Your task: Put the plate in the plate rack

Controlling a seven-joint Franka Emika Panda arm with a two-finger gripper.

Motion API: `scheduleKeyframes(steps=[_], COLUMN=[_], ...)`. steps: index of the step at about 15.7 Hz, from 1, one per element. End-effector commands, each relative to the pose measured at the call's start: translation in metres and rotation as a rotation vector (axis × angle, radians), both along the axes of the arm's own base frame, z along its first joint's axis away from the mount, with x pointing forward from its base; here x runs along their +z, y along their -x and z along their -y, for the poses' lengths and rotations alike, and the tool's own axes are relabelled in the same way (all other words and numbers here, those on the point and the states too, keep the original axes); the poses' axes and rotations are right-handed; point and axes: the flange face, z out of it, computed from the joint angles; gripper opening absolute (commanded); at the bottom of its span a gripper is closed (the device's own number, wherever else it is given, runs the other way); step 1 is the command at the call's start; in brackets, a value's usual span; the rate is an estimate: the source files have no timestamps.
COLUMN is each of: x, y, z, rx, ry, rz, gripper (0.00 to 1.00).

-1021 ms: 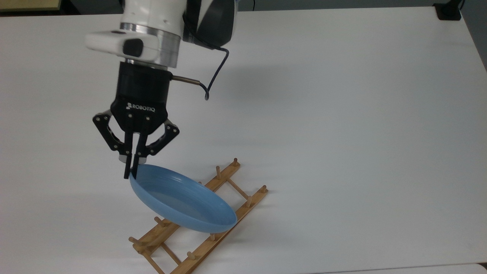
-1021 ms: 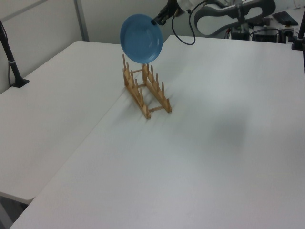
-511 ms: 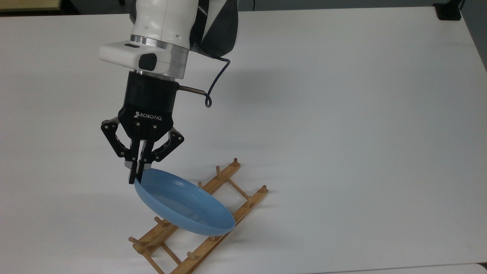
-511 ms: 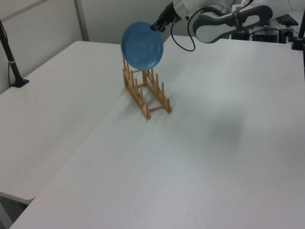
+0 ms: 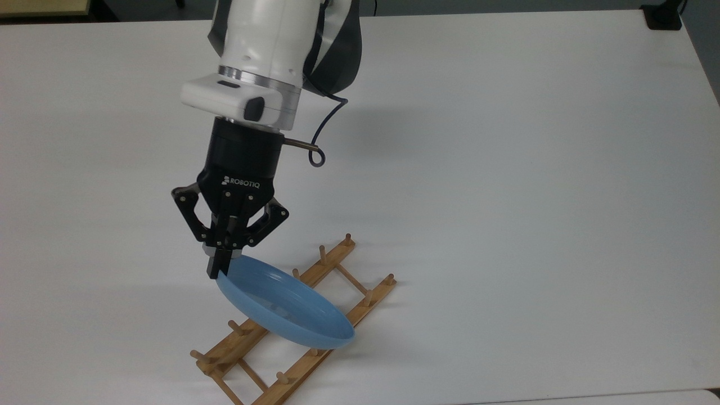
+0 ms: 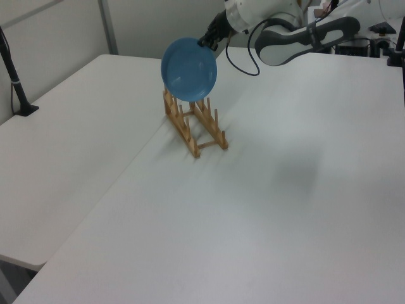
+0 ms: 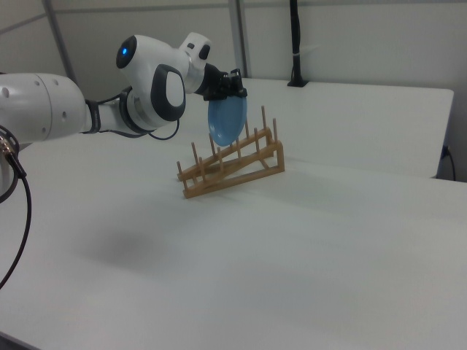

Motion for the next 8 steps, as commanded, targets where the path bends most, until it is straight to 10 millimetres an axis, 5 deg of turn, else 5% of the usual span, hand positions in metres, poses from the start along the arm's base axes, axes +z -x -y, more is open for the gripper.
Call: scheduleKeyframes(steps=[1,8], x=[0.001,0.001], y=[0.002,0.004], z=[-0.006,-0.017], rx=[0.005,0.032], ry=[0.082,0.182], rz=[-0.015,-0.038], gripper=[0.00,0.00])
